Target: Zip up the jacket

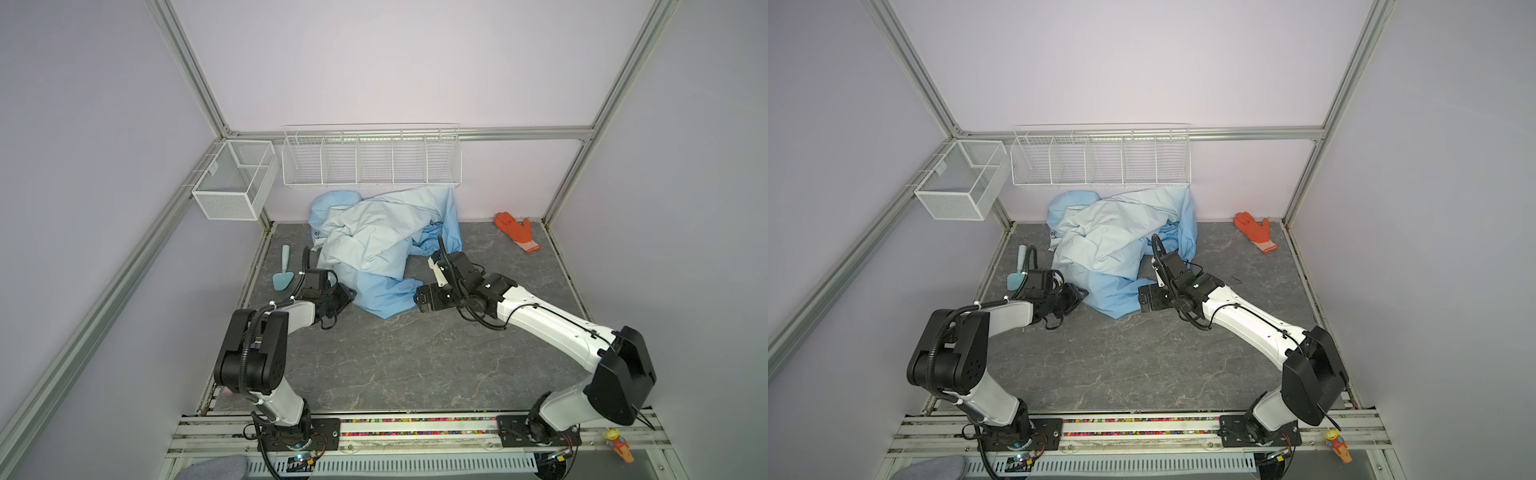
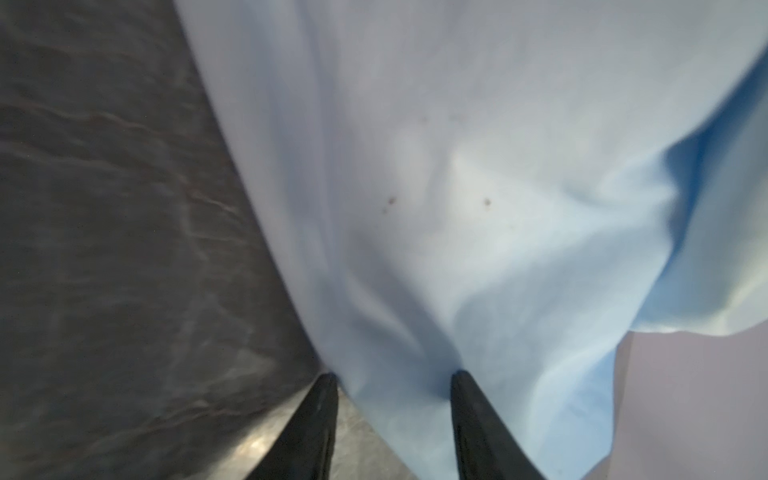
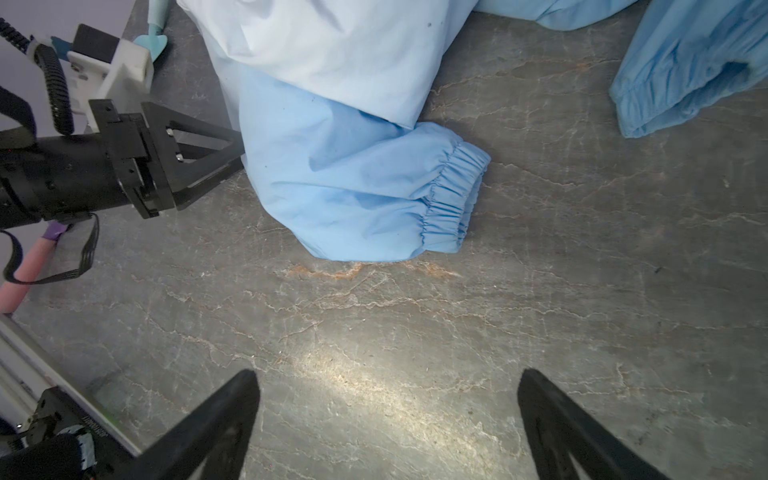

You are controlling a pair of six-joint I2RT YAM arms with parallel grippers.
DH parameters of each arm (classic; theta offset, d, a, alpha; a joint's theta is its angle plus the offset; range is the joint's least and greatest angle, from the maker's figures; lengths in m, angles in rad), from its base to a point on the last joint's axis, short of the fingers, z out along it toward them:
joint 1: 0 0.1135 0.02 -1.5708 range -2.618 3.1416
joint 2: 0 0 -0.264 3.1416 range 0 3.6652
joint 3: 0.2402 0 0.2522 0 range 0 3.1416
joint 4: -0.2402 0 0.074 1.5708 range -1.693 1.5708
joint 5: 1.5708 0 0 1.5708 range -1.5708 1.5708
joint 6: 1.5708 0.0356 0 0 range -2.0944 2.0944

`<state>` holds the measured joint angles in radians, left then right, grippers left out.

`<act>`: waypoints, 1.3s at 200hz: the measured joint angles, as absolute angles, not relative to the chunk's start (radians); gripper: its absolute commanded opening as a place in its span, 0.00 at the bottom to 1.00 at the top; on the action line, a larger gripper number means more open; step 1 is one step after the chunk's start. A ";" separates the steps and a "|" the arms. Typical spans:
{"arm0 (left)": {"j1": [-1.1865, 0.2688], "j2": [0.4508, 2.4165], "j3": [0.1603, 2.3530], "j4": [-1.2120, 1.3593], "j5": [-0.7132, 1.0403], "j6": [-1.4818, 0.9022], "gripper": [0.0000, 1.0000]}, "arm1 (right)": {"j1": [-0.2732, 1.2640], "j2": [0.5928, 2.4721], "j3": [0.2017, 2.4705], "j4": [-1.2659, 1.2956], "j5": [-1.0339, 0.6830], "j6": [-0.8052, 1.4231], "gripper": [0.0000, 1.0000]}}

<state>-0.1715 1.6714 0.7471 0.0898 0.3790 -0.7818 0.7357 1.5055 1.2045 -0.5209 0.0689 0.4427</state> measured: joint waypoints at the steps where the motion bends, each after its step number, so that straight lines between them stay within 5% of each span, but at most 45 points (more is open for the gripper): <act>1: -0.173 1.673 0.749 0.090 0.381 -0.787 0.20 | 0.736 1.505 1.205 -0.522 0.070 0.443 1.00; 23: -0.205 1.691 0.785 0.076 0.400 -0.783 0.00 | 0.735 1.502 1.205 -0.550 0.107 0.442 1.00; 94: -0.441 1.423 0.942 -0.155 0.322 -0.658 0.00 | 0.718 1.458 1.208 -0.596 0.160 0.438 0.96; 123: -0.443 1.274 0.938 -0.249 0.241 -0.646 0.39 | 0.720 1.497 1.271 -0.597 0.125 0.432 0.97; 171: -0.430 0.885 0.831 -0.413 0.056 -0.648 0.68 | 0.779 1.785 1.555 -0.600 0.077 0.387 1.00; 238: -0.362 0.573 0.684 -0.604 -0.021 -0.726 0.76 | 0.857 2.254 1.989 -0.704 0.114 0.320 1.00; 260: -0.348 0.545 0.633 -0.645 -0.018 -0.749 0.77 | 0.864 2.361 2.094 -0.747 0.129 0.308 0.78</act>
<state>-0.3481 0.5449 0.6331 -0.6453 -0.0181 -0.7490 0.8642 2.3611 2.0945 -0.7471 0.1287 0.3080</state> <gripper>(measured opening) 0.764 0.902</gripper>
